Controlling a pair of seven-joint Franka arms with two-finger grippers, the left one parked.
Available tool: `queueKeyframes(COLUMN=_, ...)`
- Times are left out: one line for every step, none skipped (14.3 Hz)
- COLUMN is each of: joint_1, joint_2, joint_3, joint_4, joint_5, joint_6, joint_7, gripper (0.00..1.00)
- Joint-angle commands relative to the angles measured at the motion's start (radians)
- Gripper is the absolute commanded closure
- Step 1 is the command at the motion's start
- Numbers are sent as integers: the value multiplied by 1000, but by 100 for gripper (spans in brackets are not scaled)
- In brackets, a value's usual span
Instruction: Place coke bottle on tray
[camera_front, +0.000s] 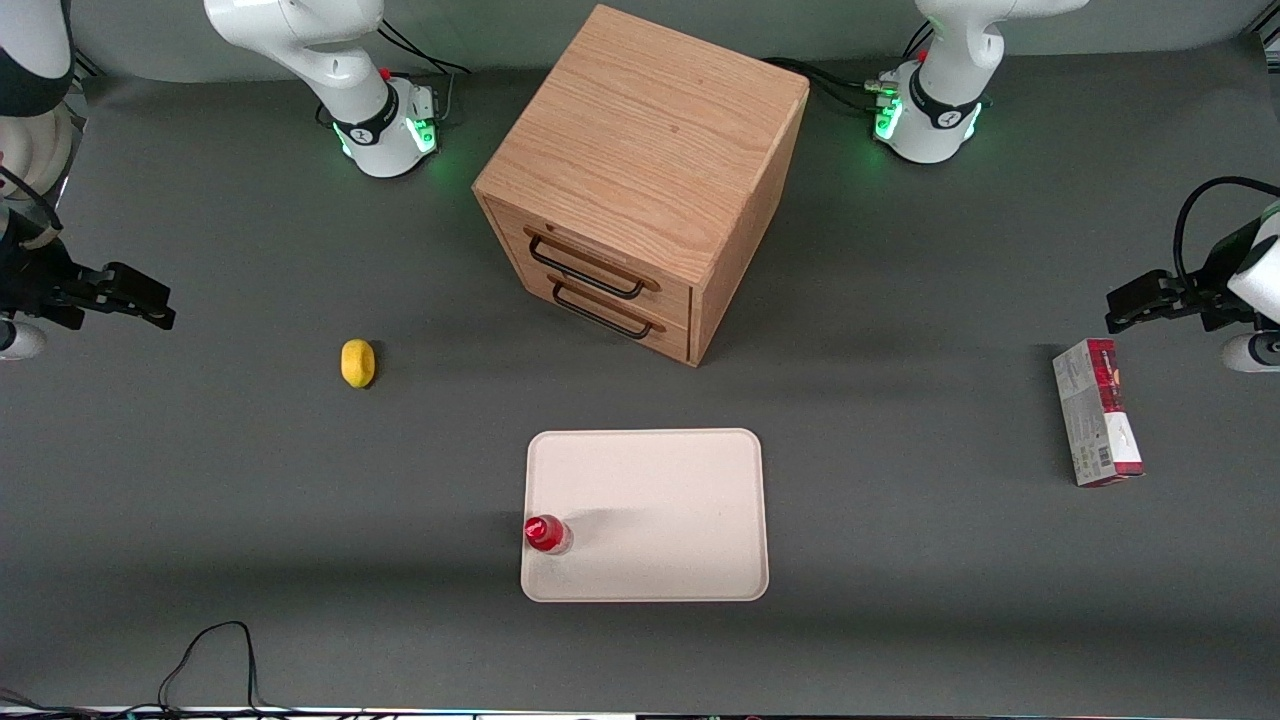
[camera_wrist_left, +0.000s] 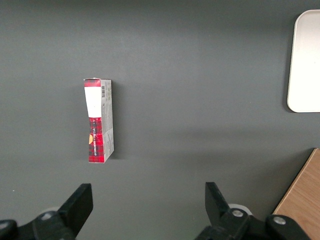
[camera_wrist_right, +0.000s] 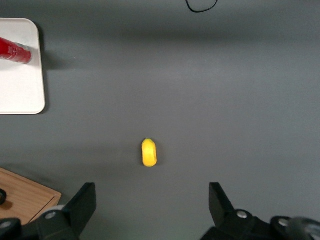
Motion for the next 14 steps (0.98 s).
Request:
queueKeyframes(joint_1=1, joint_2=-25, joint_3=-9, joint_4=-50, joint_5=15, joint_6=34, joint_7=-28, gripper=0)
queueKeyframes(joint_1=1, joint_2=-25, joint_3=-11, joint_4=-49, joint_5=15, joint_6=32, joint_7=-28, gripper=0)
queueKeyframes(joint_1=1, joint_2=-27, joint_3=-12, joint_4=-49, joint_5=15, joint_6=28, joint_7=-28, gripper=0)
queueKeyframes(joint_1=1, joint_2=-28, joint_3=-12, joint_4=-49, joint_5=15, joint_6=23, joint_7=-28, gripper=0)
queueKeyframes(joint_1=1, joint_2=-28, joint_3=-14, joint_4=-49, joint_5=15, joint_6=22, joint_7=-28, gripper=0)
queueKeyframes(joint_1=1, joint_2=-30, joint_3=-14, joint_4=-49, joint_5=15, joint_6=20, joint_7=-28, gripper=0)
queueKeyframes(joint_1=3, joint_2=-33, joint_3=-14, joint_4=-49, joint_5=15, joint_6=18, joint_7=-24, gripper=0)
queueKeyframes(joint_1=9, joint_2=-33, joint_3=-15, joint_4=-49, joint_5=15, joint_6=18, joint_7=-18, gripper=0)
queueKeyframes(joint_1=11, joint_2=-35, joint_3=-17, joint_4=-49, joint_5=15, joint_6=17, joint_7=-12, gripper=0)
queueKeyframes(joint_1=11, joint_2=-35, joint_3=-20, joint_4=-49, joint_5=15, joint_6=17, joint_7=-10, gripper=0)
queueKeyframes(joint_1=9, joint_2=-35, joint_3=-21, joint_4=-49, joint_5=15, joint_6=12, joint_7=-10, gripper=0)
queueKeyframes(joint_1=8, joint_2=-35, joint_3=-22, joint_4=-49, joint_5=17, joint_6=11, joint_7=-8, gripper=0)
queueKeyframes(joint_1=8, joint_2=-35, joint_3=-23, joint_4=-49, joint_5=23, joint_6=11, joint_7=-8, gripper=0)
queueKeyframes(joint_1=6, joint_2=-35, joint_3=-25, joint_4=-50, joint_5=43, joint_6=9, joint_7=-8, gripper=0)
